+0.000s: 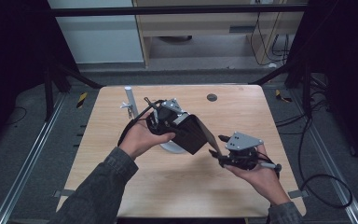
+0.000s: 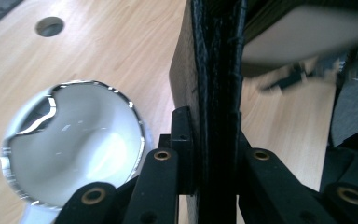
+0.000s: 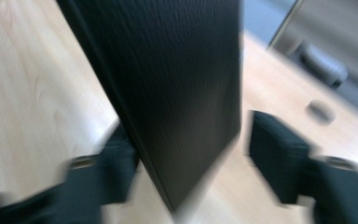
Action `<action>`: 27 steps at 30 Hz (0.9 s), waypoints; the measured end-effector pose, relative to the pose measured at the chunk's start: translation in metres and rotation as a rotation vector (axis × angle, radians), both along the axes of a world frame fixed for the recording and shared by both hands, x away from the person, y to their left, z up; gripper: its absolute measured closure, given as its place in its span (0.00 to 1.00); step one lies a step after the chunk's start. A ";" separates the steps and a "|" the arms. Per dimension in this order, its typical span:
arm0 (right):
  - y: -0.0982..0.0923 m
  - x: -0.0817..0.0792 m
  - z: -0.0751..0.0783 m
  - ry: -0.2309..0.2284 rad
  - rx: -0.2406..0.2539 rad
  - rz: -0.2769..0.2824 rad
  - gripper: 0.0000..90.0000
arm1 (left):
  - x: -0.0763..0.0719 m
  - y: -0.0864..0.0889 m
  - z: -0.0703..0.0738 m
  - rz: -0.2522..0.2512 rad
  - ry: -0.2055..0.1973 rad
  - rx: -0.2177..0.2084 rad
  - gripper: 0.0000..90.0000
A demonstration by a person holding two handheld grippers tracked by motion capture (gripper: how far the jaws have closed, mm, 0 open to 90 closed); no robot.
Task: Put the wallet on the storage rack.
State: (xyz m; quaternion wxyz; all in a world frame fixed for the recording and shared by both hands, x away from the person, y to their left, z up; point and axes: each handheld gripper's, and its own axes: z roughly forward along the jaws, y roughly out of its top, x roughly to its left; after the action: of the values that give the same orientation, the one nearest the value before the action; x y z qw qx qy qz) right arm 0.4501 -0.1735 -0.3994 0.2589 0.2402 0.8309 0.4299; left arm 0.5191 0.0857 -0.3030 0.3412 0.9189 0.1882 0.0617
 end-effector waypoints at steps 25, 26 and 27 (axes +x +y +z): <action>-0.029 0.016 -0.108 0.342 0.023 -0.357 0.09 | 0.029 0.047 0.080 0.213 -0.080 0.033 0.89; -0.029 0.016 -0.109 0.341 0.025 -0.364 0.08 | 0.030 0.048 0.080 0.215 -0.080 0.030 0.89; -0.029 0.017 -0.109 0.340 0.026 -0.368 0.08 | 0.030 0.049 0.080 0.216 -0.080 0.031 0.89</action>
State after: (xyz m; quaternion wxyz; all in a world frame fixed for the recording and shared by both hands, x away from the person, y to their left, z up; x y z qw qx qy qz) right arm 0.4667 -0.2028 -0.5084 0.1862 0.4597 0.7992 0.3395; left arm 0.5489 0.1346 -0.2233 0.3256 0.8952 0.2713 0.1377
